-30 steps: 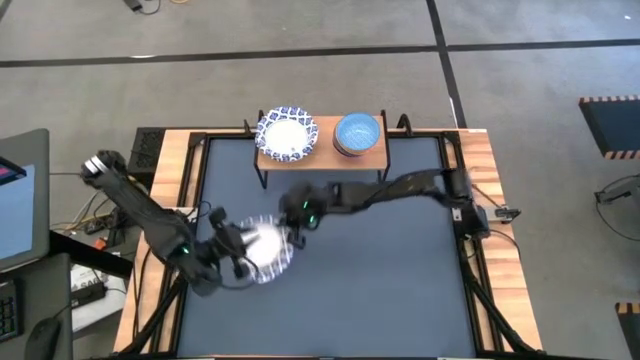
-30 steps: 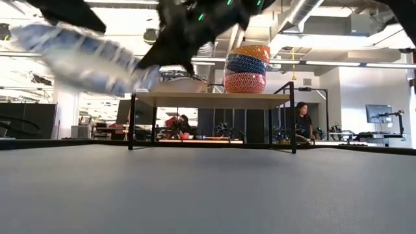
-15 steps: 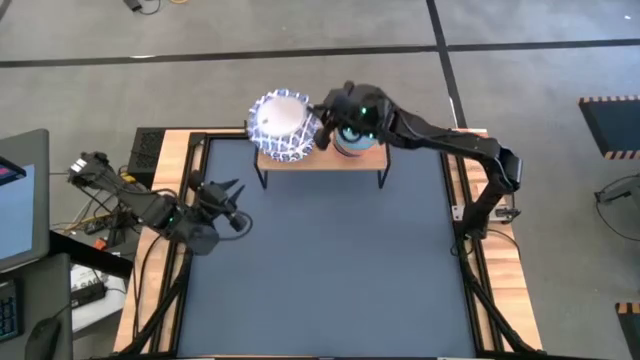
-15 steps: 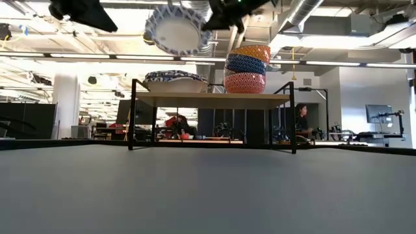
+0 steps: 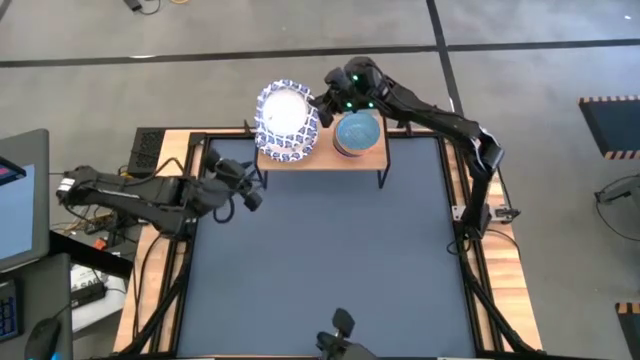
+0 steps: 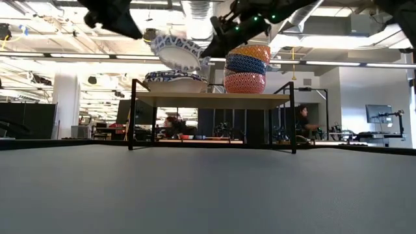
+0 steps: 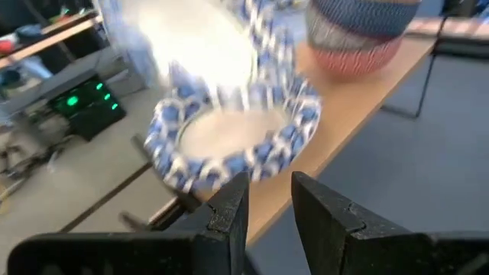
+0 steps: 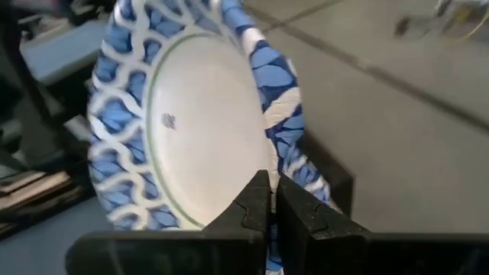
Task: Place and stack bowls onto a shelf
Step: Stack the white patterned bowl on top of the white patterned bowl on the shelf, then return to Home Position
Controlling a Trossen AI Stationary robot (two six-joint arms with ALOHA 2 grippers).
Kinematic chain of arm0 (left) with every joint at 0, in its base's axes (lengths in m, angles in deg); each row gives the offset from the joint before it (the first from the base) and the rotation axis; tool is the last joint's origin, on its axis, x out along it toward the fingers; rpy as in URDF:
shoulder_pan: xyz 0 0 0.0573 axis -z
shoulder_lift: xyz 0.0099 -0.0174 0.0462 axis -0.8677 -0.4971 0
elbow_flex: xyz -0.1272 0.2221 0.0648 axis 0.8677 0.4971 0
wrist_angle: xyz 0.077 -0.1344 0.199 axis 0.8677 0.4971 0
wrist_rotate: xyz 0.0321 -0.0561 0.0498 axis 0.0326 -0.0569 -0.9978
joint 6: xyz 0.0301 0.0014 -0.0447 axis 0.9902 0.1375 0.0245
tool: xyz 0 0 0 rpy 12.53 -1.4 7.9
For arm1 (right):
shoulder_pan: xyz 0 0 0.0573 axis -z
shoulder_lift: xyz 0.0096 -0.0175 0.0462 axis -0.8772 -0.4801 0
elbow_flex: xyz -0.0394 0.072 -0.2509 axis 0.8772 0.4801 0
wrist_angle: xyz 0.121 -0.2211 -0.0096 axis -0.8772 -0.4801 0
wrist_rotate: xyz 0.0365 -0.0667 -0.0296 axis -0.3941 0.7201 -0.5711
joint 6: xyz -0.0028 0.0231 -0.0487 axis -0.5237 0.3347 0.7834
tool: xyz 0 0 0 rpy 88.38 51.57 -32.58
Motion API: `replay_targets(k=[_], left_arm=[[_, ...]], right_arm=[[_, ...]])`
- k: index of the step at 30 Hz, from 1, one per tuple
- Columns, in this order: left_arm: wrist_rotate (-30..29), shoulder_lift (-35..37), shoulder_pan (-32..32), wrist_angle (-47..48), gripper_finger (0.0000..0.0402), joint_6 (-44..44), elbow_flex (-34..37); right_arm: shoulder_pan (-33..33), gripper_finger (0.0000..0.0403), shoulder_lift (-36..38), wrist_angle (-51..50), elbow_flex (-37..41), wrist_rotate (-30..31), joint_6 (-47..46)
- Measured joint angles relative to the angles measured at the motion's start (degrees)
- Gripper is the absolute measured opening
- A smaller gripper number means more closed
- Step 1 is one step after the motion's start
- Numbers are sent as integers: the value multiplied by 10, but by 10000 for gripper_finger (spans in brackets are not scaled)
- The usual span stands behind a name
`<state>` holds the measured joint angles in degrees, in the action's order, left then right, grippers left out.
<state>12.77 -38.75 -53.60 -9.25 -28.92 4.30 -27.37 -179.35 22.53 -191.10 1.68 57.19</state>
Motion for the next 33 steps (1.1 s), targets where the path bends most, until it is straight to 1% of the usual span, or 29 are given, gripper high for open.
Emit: replay_targets(k=[3,6,11,15,17,20,22,24,27,28,30,33], left_arm=[[33,-3,-27,-59,91,49,0],[53,-3,-40,-91,91,71,0],[55,-3,-47,-123,91,90,0],[62,-3,-72,-192,91,158,0],[90,-7,-99,-236,91,193,0],[182,-20,-153,-298,91,229,0],[242,-36,-192,-329,91,235,0],[300,-60,-228,-363,91,242,0],[368,-108,-274,-402,91,243,0],[386,-124,-287,-407,91,242,0],[401,-156,-307,-408,91,234,0],[390,-196,-332,-405,91,220,0]], right_arm=[[3,49,-22,-27,-30,-40,-11],[1,78,-34,-51,-50,-56,-12],[-7,158,-36,-67,-50,-56,-12],[-9,223,-15,-74,-50,-56,-25],[-9,244,0,-79,-50,-55,-27],[-9,257,26,-98,-50,-54,-23],[-8,259,45,-113,-50,-47,-8],[-10,260,64,-135,-50,-27,4],[-16,260,96,-178,-40,-18,30],[-20,260,106,-194,-35,-14,37],[-31,260,134,-218,-12,6,52],[-54,260,185,-221,45,33,56]])
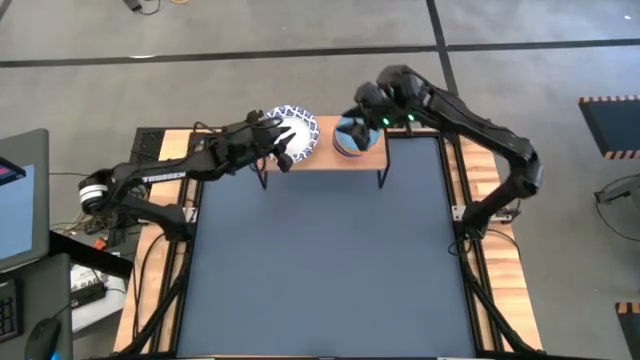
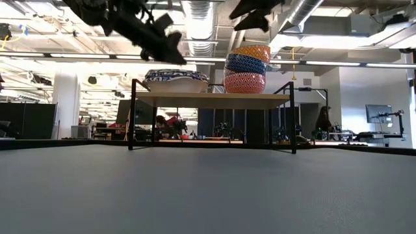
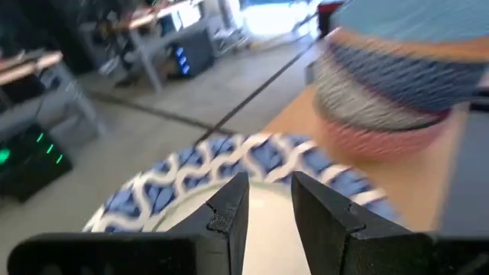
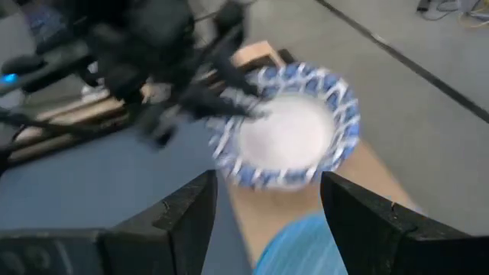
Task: Place and stack bowls onto a shelf
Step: Return to Home Position
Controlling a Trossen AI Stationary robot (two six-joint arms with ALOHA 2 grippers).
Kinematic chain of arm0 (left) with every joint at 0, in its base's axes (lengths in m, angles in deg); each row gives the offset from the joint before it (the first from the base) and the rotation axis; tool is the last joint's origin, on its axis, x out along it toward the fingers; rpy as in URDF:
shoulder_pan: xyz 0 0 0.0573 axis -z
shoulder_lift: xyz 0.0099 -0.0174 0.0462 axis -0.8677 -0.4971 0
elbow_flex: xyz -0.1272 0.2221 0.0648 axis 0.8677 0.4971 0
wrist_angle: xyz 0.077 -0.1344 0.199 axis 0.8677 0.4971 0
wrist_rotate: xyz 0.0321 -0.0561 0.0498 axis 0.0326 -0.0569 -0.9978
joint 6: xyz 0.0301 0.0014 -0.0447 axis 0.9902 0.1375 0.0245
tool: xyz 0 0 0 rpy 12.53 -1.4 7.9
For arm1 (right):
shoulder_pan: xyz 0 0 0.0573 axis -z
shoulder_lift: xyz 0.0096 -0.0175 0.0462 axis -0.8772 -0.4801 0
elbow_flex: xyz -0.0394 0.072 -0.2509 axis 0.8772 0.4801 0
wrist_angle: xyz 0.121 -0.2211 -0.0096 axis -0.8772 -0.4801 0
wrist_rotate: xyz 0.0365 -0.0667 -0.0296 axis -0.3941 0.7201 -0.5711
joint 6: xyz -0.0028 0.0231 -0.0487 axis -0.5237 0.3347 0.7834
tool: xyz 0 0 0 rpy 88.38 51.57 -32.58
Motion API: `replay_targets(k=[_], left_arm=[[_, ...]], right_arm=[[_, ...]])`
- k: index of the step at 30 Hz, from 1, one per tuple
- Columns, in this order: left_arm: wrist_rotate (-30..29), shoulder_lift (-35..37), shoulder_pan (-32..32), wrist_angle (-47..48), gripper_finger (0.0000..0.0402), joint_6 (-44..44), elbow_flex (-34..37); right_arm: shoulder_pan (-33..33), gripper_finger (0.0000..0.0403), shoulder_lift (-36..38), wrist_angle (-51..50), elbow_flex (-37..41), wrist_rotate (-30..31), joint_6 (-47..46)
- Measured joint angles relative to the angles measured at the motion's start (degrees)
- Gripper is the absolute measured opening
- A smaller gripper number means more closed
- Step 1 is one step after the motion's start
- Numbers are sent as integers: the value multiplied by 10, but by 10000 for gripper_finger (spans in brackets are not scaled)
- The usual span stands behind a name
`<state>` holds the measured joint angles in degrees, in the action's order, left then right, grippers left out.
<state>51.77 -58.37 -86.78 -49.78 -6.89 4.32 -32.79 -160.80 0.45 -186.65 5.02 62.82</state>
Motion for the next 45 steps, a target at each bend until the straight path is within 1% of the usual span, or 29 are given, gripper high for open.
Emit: replay_targets(k=[3,6,9,11,16,19,22,25,27,29,31,34,35,36,38,41,43,45], left_arm=[[-5,-24,-23,5,91,-23,0],[-5,-32,-44,35,91,-48,0],[-1,-30,-54,64,91,-54,0],[13,-18,-51,67,91,-56,0],[54,35,-17,64,91,-59,0],[54,73,22,59,91,-58,8],[50,105,76,34,91,-58,40],[30,123,147,-37,91,-66,95],[9,129,199,-93,91,-67,136],[-18,132,253,-124,91,-64,168],[-64,140,303,-121,91,-56,183],[-138,164,355,-87,88,-47,185],[-145,176,364,-68,84,-45,183],[-141,190,368,-57,78,-44,180],[-109,226,368,-45,62,-49,176],[-64,284,364,-16,28,-49,176],[-51,311,365,-4,8,-44,183],[-50,333,368,-3,5,-43,205]], right_arm=[[-20,260,58,7,68,17,-5],[-42,260,116,23,137,43,-20],[-72,260,176,46,202,77,-38],[-96,260,218,64,245,103,-49],[-177,260,324,132,367,192,-69],[-229,260,389,173,440,242,-72],[-276,254,444,214,514,261,-67],[-319,231,480,268,588,262,-66],[-349,203,492,323,635,262,-68],[-379,166,496,385,677,262,-72],[-406,122,495,437,709,265,-77],[-445,54,496,483,737,299,-68],[-458,32,497,491,741,314,-58],[-470,20,497,496,743,332,-45],[-490,18,511,497,746,362,-23],[-509,37,546,482,747,387,-16],[-514,45,570,472,758,395,-12],[-513,42,594,468,776,396,-8]])
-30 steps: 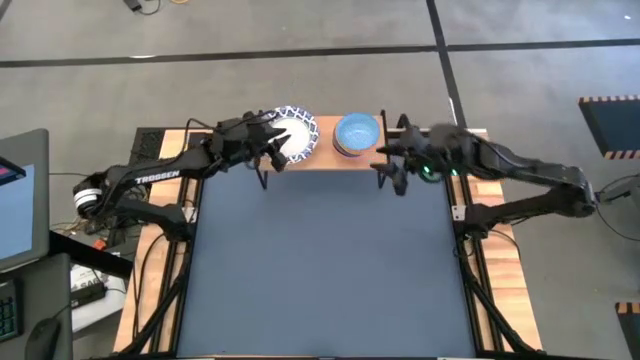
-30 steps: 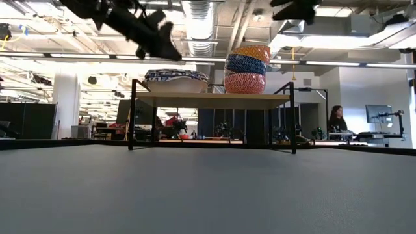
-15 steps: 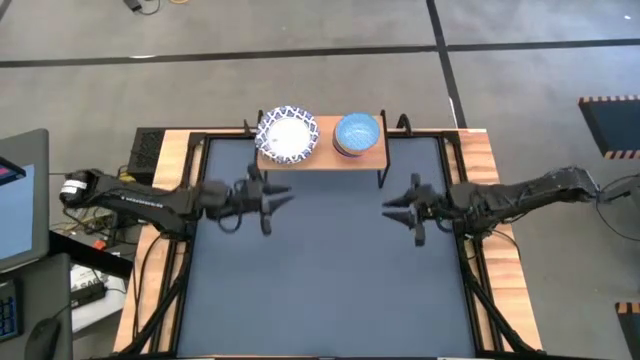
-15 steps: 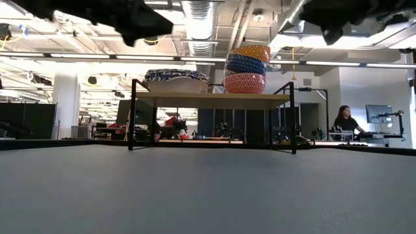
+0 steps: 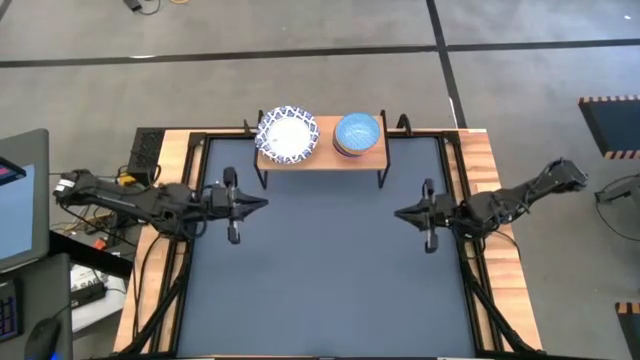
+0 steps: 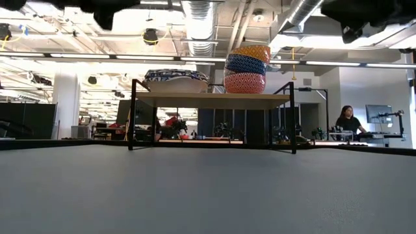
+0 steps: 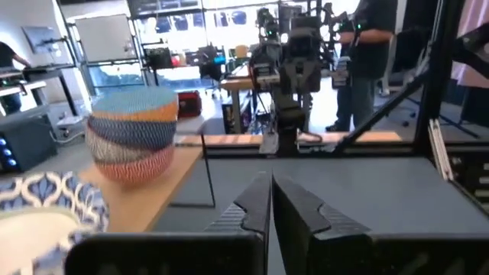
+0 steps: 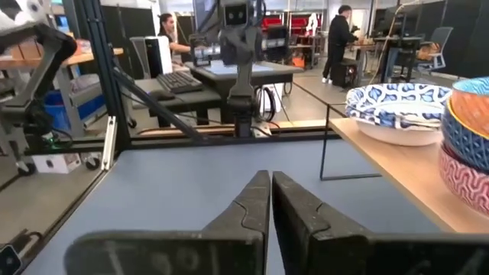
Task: Place and stack bowls onto a shelf
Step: Return to Home Position
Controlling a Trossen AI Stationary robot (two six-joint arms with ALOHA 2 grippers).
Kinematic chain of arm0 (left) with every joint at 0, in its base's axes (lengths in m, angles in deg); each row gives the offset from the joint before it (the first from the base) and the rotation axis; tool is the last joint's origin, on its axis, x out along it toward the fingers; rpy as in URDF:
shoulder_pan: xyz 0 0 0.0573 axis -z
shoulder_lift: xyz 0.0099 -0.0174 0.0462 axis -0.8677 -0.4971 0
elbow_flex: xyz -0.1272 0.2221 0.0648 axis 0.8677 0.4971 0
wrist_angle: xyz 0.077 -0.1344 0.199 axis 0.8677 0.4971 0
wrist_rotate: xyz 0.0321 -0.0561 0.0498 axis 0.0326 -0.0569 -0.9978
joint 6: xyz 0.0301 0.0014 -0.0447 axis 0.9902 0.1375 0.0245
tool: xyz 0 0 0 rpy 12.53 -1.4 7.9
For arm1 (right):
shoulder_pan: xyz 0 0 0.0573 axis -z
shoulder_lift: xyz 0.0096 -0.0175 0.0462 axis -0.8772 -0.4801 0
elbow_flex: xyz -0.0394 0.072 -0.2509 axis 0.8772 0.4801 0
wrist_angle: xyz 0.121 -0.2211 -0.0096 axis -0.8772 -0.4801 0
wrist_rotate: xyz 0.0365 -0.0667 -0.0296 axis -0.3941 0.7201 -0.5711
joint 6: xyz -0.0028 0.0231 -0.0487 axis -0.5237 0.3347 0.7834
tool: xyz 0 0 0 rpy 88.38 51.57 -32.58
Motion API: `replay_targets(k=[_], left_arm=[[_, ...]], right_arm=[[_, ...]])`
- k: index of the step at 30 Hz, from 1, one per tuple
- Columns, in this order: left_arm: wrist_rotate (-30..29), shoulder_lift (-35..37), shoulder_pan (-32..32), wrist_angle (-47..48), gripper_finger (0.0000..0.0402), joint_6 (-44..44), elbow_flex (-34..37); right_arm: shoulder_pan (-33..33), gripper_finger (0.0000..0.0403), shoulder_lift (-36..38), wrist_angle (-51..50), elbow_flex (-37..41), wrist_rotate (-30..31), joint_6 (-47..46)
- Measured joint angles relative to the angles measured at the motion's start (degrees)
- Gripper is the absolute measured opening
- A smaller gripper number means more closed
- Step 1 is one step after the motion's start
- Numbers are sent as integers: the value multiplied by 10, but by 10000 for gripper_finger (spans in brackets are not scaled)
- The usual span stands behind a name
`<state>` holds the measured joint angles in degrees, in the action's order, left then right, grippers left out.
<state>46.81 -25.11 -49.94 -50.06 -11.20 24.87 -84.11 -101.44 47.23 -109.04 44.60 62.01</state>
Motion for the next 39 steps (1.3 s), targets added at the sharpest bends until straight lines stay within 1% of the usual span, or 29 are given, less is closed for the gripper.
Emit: replay_targets(k=[4,8,13,17,21,25,29,33,36,37,39], left_arm=[[-1,23,2,-34,1,-18,72],[-1,42,2,-85,0,-39,137],[-5,89,2,-103,0,-44,178],[-6,133,2,-99,0,-40,201],[10,160,1,-113,0,-47,234],[32,165,1,-126,0,-73,269],[33,165,1,-120,0,-84,270],[35,170,1,-121,0,-56,270],[29,170,-1,-125,0,-40,270],[39,170,-4,-125,0,-39,271],[82,166,-16,-132,0,-43,271]], right_arm=[[10,17,51,2,40,-1,-2],[24,16,101,0,75,-13,-7],[37,19,166,-19,99,-28,-18],[47,18,206,-16,130,-58,-27],[67,18,214,46,176,-96,-44],[98,18,214,60,194,-126,-55],[128,17,215,59,197,-170,-43],[160,17,219,57,197,-195,-30],[187,17,219,64,197,-227,-30],[198,17,218,69,197,-237,-32],[219,17,213,81,197,-256,-34]])
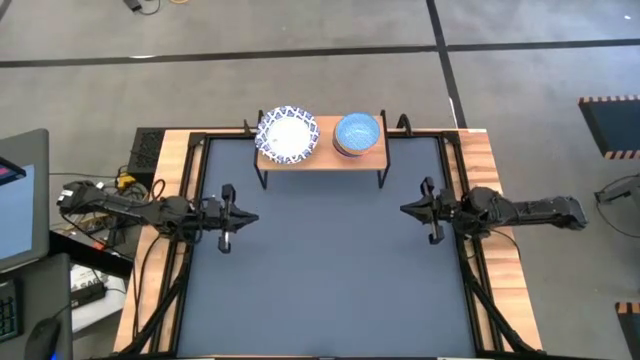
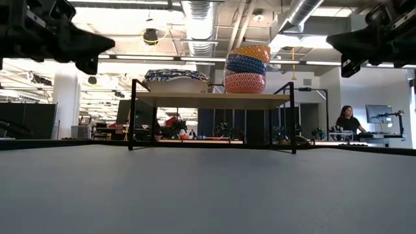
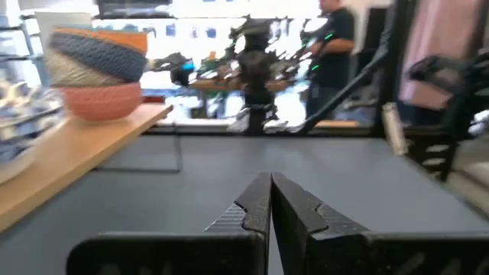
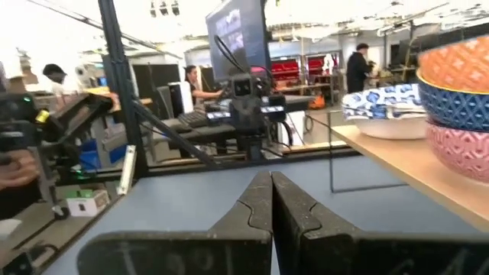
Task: Place and stack bowls onto a shelf
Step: Return to Home Position
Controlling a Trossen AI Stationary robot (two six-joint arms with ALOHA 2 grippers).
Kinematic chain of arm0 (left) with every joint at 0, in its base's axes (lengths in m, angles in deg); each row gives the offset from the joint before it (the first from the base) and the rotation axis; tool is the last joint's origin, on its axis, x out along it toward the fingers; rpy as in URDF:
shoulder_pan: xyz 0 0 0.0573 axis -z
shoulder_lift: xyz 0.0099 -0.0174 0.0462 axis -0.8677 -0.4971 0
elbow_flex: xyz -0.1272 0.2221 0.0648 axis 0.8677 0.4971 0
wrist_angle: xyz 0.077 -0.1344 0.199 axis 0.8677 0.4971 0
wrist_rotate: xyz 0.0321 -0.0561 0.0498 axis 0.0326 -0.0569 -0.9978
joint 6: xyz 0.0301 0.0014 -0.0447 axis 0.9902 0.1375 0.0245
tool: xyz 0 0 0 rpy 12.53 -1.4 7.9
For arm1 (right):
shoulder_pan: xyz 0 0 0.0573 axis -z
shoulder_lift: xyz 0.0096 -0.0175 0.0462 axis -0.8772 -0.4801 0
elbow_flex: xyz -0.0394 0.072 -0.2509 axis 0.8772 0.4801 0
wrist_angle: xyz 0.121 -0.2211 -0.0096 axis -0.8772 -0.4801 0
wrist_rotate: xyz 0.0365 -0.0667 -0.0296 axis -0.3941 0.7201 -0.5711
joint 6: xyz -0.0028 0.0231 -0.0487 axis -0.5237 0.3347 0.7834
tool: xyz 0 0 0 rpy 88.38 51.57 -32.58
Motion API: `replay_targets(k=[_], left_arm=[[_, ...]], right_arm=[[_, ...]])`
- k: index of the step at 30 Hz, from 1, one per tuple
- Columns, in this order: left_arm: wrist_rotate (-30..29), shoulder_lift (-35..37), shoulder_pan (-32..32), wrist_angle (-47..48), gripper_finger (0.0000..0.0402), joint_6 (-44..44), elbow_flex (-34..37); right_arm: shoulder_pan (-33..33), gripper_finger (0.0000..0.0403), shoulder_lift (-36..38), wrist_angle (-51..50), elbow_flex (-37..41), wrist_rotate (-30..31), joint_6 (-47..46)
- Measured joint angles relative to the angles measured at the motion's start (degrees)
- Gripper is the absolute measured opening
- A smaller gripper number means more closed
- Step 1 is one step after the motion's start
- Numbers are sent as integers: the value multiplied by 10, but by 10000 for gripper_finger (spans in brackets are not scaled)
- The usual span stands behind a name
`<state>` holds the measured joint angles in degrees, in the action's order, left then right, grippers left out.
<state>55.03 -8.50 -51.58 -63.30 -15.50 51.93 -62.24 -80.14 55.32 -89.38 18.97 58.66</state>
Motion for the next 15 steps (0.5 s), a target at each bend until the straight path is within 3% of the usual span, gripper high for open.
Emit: replay_targets(k=[9,15], left_arm=[[53,-35,-64,-28,0,-15,0],[55,-6,-82,-10,0,-18,0]], right_arm=[[81,18,-27,-1,0,-62,-25],[119,18,-4,-23,0,-82,-21]])
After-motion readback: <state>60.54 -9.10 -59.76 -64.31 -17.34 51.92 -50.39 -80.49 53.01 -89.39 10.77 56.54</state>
